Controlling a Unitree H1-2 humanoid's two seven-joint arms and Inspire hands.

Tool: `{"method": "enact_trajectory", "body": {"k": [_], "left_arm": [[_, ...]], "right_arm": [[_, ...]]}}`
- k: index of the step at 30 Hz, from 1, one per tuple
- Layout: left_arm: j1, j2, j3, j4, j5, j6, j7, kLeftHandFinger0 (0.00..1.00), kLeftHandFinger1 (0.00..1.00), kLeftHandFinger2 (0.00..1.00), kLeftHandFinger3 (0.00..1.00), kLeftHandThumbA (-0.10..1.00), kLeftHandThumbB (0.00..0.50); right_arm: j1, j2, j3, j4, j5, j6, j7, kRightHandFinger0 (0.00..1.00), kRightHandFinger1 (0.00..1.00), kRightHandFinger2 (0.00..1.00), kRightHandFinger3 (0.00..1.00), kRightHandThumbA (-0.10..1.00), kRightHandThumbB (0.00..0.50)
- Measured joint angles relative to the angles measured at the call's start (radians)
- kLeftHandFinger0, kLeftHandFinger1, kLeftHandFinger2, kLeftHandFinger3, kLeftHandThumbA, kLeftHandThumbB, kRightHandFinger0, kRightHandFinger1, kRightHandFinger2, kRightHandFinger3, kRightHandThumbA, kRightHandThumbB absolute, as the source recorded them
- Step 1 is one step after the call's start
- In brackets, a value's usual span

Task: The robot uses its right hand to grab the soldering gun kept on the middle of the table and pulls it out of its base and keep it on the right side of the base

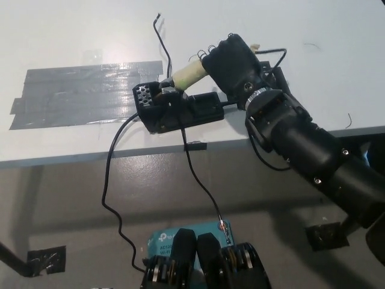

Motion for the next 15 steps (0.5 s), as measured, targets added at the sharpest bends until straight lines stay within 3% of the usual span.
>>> {"method": "enact_trajectory", "body": {"k": [1, 5, 6, 8, 10, 12, 13, 14, 15], "left_arm": [[0.0, 0.0, 0.0, 0.0, 0.001, 0.0, 0.0, 0.7, 0.77, 0.74, 0.65, 0.23, 0.159], [0.0, 0.0, -0.004, 0.0, 0.007, 0.0, 0.0, 0.7, 0.77, 0.73, 0.66, 0.23, 0.149], [0.0, 0.0, -0.005, 0.0, 0.009, 0.0, -0.001, 0.7, 0.77, 0.74, 0.67, 0.24, 0.14], [0.0, 0.0, -0.008, 0.0, 0.015, 0.0, -0.001, 0.7, 0.78, 0.74, 0.68, 0.25, 0.138], [0.0, 0.001, -0.012, 0.0, 0.022, 0.001, -0.003, 0.67, 0.75, 0.72, 0.68, 0.25, 0.141], [0.0, 0.001, -0.017, 0.0, 0.029, 0.001, -0.008, 0.67, 0.75, 0.71, 0.68, 0.25, 0.137], [-0.001, 0.001, -0.018, 0.0, 0.031, 0.001, -0.009, 0.67, 0.75, 0.71, 0.68, 0.25, 0.137], [-0.001, 0.001, -0.018, 0.0, 0.032, 0.001, -0.01, 0.68, 0.76, 0.72, 0.69, 0.25, 0.138], [-0.002, 0.001, -0.02, 0.0, 0.038, 0.001, -0.012, 0.69, 0.76, 0.72, 0.69, 0.26, 0.138]], "right_arm": [[0.0, 0.0, 0.001, 0.004, -0.001, -0.006, -0.018, 0.0, 0.0, 0.22, 0.3, 0.03, 0.246], [0.009, -0.007, 0.002, 0.017, -0.001, -0.035, -0.098, 0.0, 0.0, 0.21, 0.32, 0.01, 0.286], [0.012, -0.009, 0.002, 0.02, -0.001, -0.043, -0.119, 0.0, 0.0, 0.21, 0.23, 0.0, 0.267], [0.017, -0.014, 0.001, 0.028, 0.0, -0.06, -0.157, 0.0, 0.0, 0.24, 0.24, 0.0, 0.262], [0.018, -0.019, 0.001, 0.037, -0.001, -0.079, -0.19, 0.0, 0.0, 0.25, 0.19, -0.01, 0.245], [0.018, -0.021, 0.0, 0.048, 0.0, -0.094, -0.219, 0.0, 0.0, 0.24, 0.04, -0.05, 0.261], [0.018, -0.022, -0.001, 0.052, 0.001, -0.1, -0.227, 0.0, 0.0, 0.25, 0.02, -0.05, 0.267], [0.018, -0.023, -0.002, 0.053, 0.001, -0.102, -0.229, 0.0, 0.0, 0.28, 0.17, -0.07, 0.287], [0.018, -0.026, -0.005, 0.064, 0.002, -0.116, -0.248, 0.0, 0.0, 0.28, 0.23, -0.08, 0.285]]}}
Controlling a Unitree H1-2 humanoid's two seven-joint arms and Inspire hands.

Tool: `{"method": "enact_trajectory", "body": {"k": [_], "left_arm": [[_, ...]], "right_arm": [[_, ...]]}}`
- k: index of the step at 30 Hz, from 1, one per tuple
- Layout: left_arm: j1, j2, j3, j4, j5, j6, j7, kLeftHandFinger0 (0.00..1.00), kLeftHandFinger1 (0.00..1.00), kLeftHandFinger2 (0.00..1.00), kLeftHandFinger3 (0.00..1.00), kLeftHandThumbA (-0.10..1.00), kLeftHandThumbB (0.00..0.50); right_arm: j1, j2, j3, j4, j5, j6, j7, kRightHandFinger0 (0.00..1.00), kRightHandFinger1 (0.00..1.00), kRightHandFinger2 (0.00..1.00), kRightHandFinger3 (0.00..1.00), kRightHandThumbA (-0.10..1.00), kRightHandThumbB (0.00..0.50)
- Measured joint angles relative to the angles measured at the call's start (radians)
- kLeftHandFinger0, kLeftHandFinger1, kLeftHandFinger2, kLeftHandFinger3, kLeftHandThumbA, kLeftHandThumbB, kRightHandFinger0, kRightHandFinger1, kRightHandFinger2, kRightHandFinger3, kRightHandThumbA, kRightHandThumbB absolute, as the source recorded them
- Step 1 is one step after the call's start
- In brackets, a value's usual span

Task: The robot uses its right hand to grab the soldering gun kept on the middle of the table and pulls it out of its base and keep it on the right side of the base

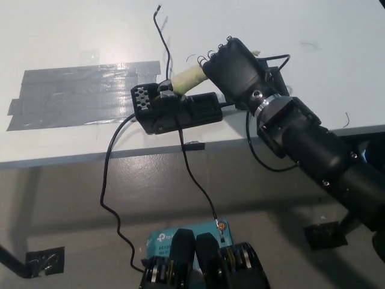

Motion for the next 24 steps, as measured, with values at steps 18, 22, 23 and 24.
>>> {"method": "enact_trajectory", "body": {"k": [18, 22, 23, 24], "left_arm": [[-0.01, 0.006, -0.002, 0.0, 0.068, 0.0, -0.052, 0.7, 0.79, 0.78, 0.73, 0.26, 0.123], [-0.008, 0.006, -0.001, -0.001, 0.075, 0.0, -0.063, 0.71, 0.79, 0.79, 0.76, 0.28, 0.116], [-0.008, 0.006, 0.0, -0.002, 0.08, 0.0, -0.067, 0.71, 0.79, 0.79, 0.76, 0.29, 0.122], [-0.009, 0.006, 0.0, -0.002, 0.082, 0.0, -0.07, 0.71, 0.79, 0.79, 0.76, 0.29, 0.126]], "right_arm": [[-0.034, -0.029, -0.084, 0.102, 0.022, -0.119, -0.057, 0.0, 0.0, 0.22, 0.29, -0.1, 0.24], [-0.05, -0.063, -0.13, 0.114, 0.029, -0.118, -0.059, 0.0, 0.0, 0.25, 0.11, -0.1, 0.153], [-0.059, -0.074, -0.143, 0.116, 0.032, -0.117, -0.059, 0.0, 0.0, 0.27, 0.12, -0.06, 0.076], [-0.064, -0.082, -0.156, 0.117, 0.035, -0.113, -0.059, 0.0, 0.0, 0.2, 0.06, -0.04, 0.063]]}}
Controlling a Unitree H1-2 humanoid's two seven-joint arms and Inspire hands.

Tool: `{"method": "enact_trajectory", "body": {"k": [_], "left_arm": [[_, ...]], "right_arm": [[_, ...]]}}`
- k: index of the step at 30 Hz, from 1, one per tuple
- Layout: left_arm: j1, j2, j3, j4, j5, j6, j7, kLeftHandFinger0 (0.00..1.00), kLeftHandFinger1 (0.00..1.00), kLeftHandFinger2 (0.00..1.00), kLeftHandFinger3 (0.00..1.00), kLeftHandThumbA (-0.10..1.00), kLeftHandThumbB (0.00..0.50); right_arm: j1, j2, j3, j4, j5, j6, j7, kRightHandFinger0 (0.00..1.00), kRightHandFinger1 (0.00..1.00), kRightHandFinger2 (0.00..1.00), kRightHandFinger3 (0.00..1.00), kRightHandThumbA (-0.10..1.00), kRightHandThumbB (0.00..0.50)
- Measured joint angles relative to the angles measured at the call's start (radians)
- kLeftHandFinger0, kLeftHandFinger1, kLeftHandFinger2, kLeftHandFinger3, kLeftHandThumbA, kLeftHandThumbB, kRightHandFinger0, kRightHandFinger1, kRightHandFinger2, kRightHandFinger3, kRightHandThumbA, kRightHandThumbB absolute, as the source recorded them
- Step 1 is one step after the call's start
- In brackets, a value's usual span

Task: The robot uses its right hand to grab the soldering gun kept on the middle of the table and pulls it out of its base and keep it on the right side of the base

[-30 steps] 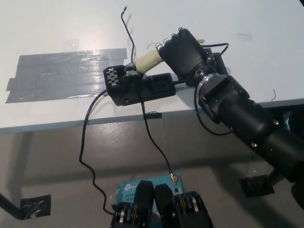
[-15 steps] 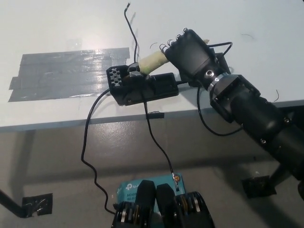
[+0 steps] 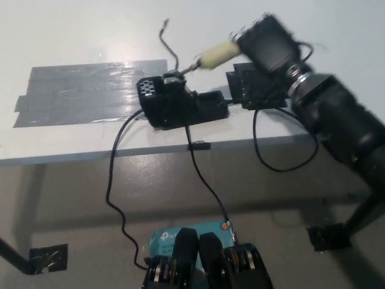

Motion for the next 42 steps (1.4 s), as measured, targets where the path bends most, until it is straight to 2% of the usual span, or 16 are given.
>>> {"method": "enact_trajectory", "body": {"k": [3, 5, 11, 16, 19, 20, 21, 23, 24, 26, 27, 29, 33, 35, 37, 42], "left_arm": [[-0.001, 0.0, 0.002, -0.001, 0.007, 0.0, -0.008, 0.72, 0.8, 0.79, 0.74, 0.29, 0.135], [-0.004, -0.002, 0.007, -0.001, 0.013, 0.0, -0.015, 0.69, 0.78, 0.77, 0.71, 0.3, 0.148], [-0.007, -0.009, 0.03, -0.001, 0.022, 0.0, -0.03, 0.68, 0.77, 0.77, 0.73, 0.32, 0.148], [-0.007, -0.01, 0.033, -0.001, 0.033, 0.0, -0.04, 0.69, 0.78, 0.79, 0.76, 0.3, 0.109], [-0.007, -0.009, 0.027, -0.002, 0.034, 0.0, -0.043, 0.69, 0.77, 0.8, 0.77, 0.31, 0.109], [-0.007, -0.008, 0.024, -0.003, 0.036, 0.0, -0.043, 0.68, 0.77, 0.79, 0.77, 0.3, 0.109], [-0.007, -0.008, 0.022, -0.002, 0.036, 0.0, -0.043, 0.67, 0.76, 0.79, 0.78, 0.33, 0.112], [-0.007, -0.008, 0.017, -0.002, 0.038, 0.0, -0.044, 0.67, 0.76, 0.78, 0.78, 0.33, 0.112], [-0.008, -0.008, 0.015, -0.002, 0.038, 0.0, -0.044, 0.67, 0.76, 0.79, 0.78, 0.33, 0.085], [-0.009, -0.008, 0.008, -0.002, 0.04, 0.0, -0.045, 0.66, 0.76, 0.8, 0.79, 0.33, 0.077], [-0.01, -0.008, 0.002, -0.002, 0.04, 0.0, -0.045, 0.67, 0.78, 0.81, 0.81, 0.32, 0.083], [-0.01, -0.008, -0.005, -0.002, 0.041, 0.0, -0.045, 0.68, 0.78, 0.82, 0.83, 0.31, 0.082], [-0.012, -0.008, -0.008, -0.002, 0.046, 0.0, -0.046, 0.67, 0.77, 0.81, 0.79, 0.31, 0.081], [-0.015, -0.008, -0.012, -0.002, 0.053, 0.0, -0.052, 0.66, 0.77, 0.8, 0.79, 0.33, 0.08], [-0.02, -0.008, -0.015, -0.002, 0.058, 0.001, -0.056, 0.66, 0.76, 0.79, 0.78, 0.33, 0.081], [-0.028, -0.009, -0.019, -0.002, 0.076, 0.001, -0.069, 0.69, 0.78, 0.81, 0.81, 0.32, 0.086]], "right_arm": [[-0.008, -0.017, -0.032, 0.0, 0.011, 0.009, -0.001, 0.0, 0.0, 0.18, 0.08, 0.05, 0.032], [-0.008, -0.023, -0.051, 0.0, 0.015, 0.016, -0.003, 0.0, 0.0, 0.17, 0.28, 0.02, 0.115], [-0.008, -0.019, -0.057, 0.001, 0.016, 0.028, -0.011, 0.0, 0.0, 0.01, 0.24, -0.09, 0.24], [-0.008, -0.017, -0.059, 0.001, 0.02, 0.028, -0.026, 0.0, 0.0, 0.02, 0.03, -0.1, 0.102], [-0.005, -0.02, -0.074, -0.001, 0.03, 0.033, -0.022, 0.0, 0.0, 0.27, 0.01, -0.06, 0.004], [-0.002, -0.022, -0.08, -0.009, 0.035, 0.041, -0.005, 0.0, 0.0, 0.31, 0.03, -0.03, 0.0], [0.004, -0.025, -0.086, -0.023, 0.037, 0.055, 0.02, 0.0, 0.13, 0.45, 0.21, 0.04, 0.0], [0.019, -0.026, -0.096, -0.048, 0.042, 0.084, 0.066, 0.0, 0.14, 0.44, 0.19, 0.06, 0.0], [0.028, -0.026, -0.1, -0.058, 0.045, 0.096, 0.086, 0.0, 0.17, 0.47, 0.24, -0.1, 0.003], [0.053, -0.025, -0.111, -0.08, 0.05, 0.124, 0.131, 0.0, 0.18, 0.47, 0.27, -0.1, 0.0], [0.067, -0.025, -0.116, -0.088, 0.051, 0.141, 0.155, 0.0, 0.19, 0.47, 0.49, -0.03, 0.009], [0.09, -0.019, -0.121, -0.09, 0.052, 0.169, 0.195, 0.0, 0.12, 0.38, 0.62, -0.02, 0.074], [0.139, -0.001, -0.145, -0.106, 0.063, 0.236, 0.282, 0.0, 0.0, 0.24, 0.36, -0.1, 0.0], [0.168, 0.009, -0.156, -0.122, 0.076, 0.27, 0.326, 0.0, 0.02, 0.28, 0.51, -0.08, 0.016], [0.196, 0.023, -0.162, -0.145, 0.087, 0.298, 0.363, 0.0, 0.01, 0.3, 0.3, -0.09, 0.016], [0.233, 0.074, -0.159, -0.175, 0.099, 0.341, 0.424, 0.05, 0.18, 0.48, 0.52, -0.1, 0.0]]}}
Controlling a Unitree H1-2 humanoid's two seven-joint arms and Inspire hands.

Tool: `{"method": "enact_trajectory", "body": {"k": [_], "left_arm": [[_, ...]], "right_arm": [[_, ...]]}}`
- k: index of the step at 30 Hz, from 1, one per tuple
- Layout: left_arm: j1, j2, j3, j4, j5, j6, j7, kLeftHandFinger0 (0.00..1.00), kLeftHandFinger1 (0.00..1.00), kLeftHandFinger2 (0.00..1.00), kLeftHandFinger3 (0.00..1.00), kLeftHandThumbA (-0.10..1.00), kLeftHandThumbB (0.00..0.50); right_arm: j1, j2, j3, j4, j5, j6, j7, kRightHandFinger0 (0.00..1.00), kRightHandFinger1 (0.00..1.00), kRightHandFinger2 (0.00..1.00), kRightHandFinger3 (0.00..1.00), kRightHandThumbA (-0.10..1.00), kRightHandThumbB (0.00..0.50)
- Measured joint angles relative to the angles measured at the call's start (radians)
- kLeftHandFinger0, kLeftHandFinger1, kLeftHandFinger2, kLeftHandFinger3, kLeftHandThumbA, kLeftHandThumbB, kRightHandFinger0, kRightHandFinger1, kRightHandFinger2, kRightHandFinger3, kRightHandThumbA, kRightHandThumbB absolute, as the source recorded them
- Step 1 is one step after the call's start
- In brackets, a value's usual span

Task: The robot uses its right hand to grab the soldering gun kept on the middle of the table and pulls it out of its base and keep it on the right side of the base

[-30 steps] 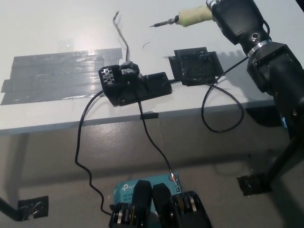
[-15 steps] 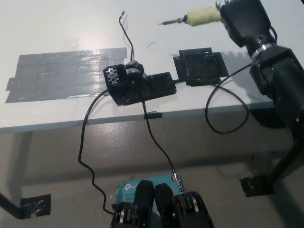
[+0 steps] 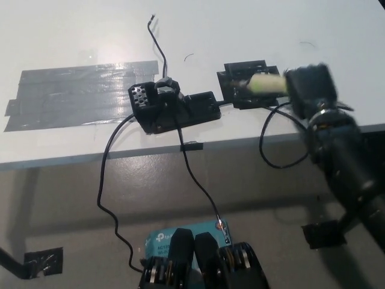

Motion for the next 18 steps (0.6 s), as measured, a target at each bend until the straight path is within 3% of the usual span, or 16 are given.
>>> {"method": "enact_trajectory", "body": {"k": [1, 2, 4, 5, 6, 7, 8, 9, 10, 12, 13, 14, 15, 18], "left_arm": [[0.0, -0.002, 0.003, 0.0, 0.002, 0.0, -0.004, 0.69, 0.78, 0.81, 0.83, 0.33, 0.082], [-0.001, -0.003, 0.005, 0.0, 0.005, 0.0, -0.009, 0.7, 0.79, 0.83, 0.87, 0.33, 0.091], [0.0, -0.003, 0.007, 0.0, 0.011, 0.0, -0.015, 0.71, 0.79, 0.83, 0.87, 0.33, 0.089], [0.0, -0.003, 0.007, 0.0, 0.013, 0.0, -0.019, 0.7, 0.78, 0.82, 0.86, 0.33, 0.095], [0.0, -0.003, 0.008, 0.0, 0.016, 0.0, -0.025, 0.69, 0.78, 0.82, 0.85, 0.32, 0.095], [0.0, -0.003, 0.008, 0.0, 0.017, 0.0, -0.028, 0.69, 0.79, 0.82, 0.83, 0.3, 0.098], [0.0, -0.003, 0.01, 0.0, 0.018, 0.0, -0.033, 0.69, 0.79, 0.82, 0.82, 0.31, 0.107], [0.0, -0.003, 0.011, 0.0, 0.018, 0.0, -0.038, 0.69, 0.79, 0.83, 0.82, 0.34, 0.099], [0.0, -0.003, 0.01, 0.0, 0.02, 0.0, -0.045, 0.69, 0.79, 0.83, 0.82, 0.34, 0.099], [-0.001, -0.002, 0.009, 0.0, 0.022, 0.0, -0.049, 0.68, 0.78, 0.82, 0.79, 0.35, 0.108], [-0.001, -0.002, 0.009, 0.0, 0.023, 0.0, -0.051, 0.69, 0.79, 0.83, 0.78, 0.35, 0.104], [-0.001, -0.002, 0.01, 0.0, 0.023, 0.0, -0.054, 0.7, 0.8, 0.83, 0.77, 0.35, 0.102], [-0.002, -0.002, 0.01, 0.0, 0.023, 0.0, -0.057, 0.7, 0.79, 0.82, 0.76, 0.35, 0.099], [-0.001, -0.002, 0.01, 0.001, 0.023, 0.0, -0.062, 0.7, 0.79, 0.82, 0.76, 0.37, 0.091]], "right_arm": [[0.0, 0.01, 0.002, -0.001, 0.002, 0.009, 0.02, 0.03, 0.19, 0.49, 0.55, -0.1, 0.001], [0.0, 0.016, 0.004, -0.001, 0.003, 0.015, 0.037, 0.04, 0.24, 0.54, 0.7, -0.1, 0.0], [0.0, 0.023, 0.008, -0.005, 0.008, 0.031, 0.072, 0.04, 0.25, 0.54, 0.69, -0.1, 0.0], [0.0, 0.025, 0.009, -0.006, 0.01, 0.035, 0.083, 0.11, 0.32, 0.62, 0.74, -0.02, 0.0], [0.0, 0.025, 0.009, -0.01, 0.015, 0.045, 0.102, 0.13, 0.34, 0.63, 0.75, 0.06, 0.0], [-0.001, 0.025, 0.008, -0.013, 0.02, 0.049, 0.115, 0.39, 0.6, 0.76, 0.87, 0.19, 0.0], [-0.002, 0.023, 0.008, -0.019, 0.026, 0.055, 0.139, 0.94, 1.0, 1.0, 1.0, 0.36, 0.003], [-0.002, 0.022, 0.008, -0.023, 0.031, 0.059, 0.157, 1.0, 1.0, 1.0, 1.0, 0.64, 0.09], [-0.002, 0.02, 0.01, -0.027, 0.034, 0.063, 0.181, 1.0, 1.0, 1.0, 1.0, 0.72, 0.102], [-0.003, 0.015, 0.017, -0.029, 0.038, 0.07, 0.22, 1.0, 1.0, 1.0, 1.0, 0.85, 0.228], [-0.009, 0.012, 0.022, -0.031, 0.04, 0.072, 0.242, 1.0, 1.0, 1.0, 1.0, 0.95, 0.381], [-0.016, 0.011, 0.026, -0.031, 0.041, 0.074, 0.262, 1.0, 1.0, 1.0, 1.0, 0.99, 0.462], [-0.023, 0.008, 0.03, -0.029, 0.043, 0.076, 0.286, 1.0, 1.0, 1.0, 1.0, 0.98, 0.498], [-0.043, -0.006, 0.037, -0.028, 0.051, 0.081, 0.346, 1.0, 1.0, 1.0, 1.0, 0.99, 0.5]]}}
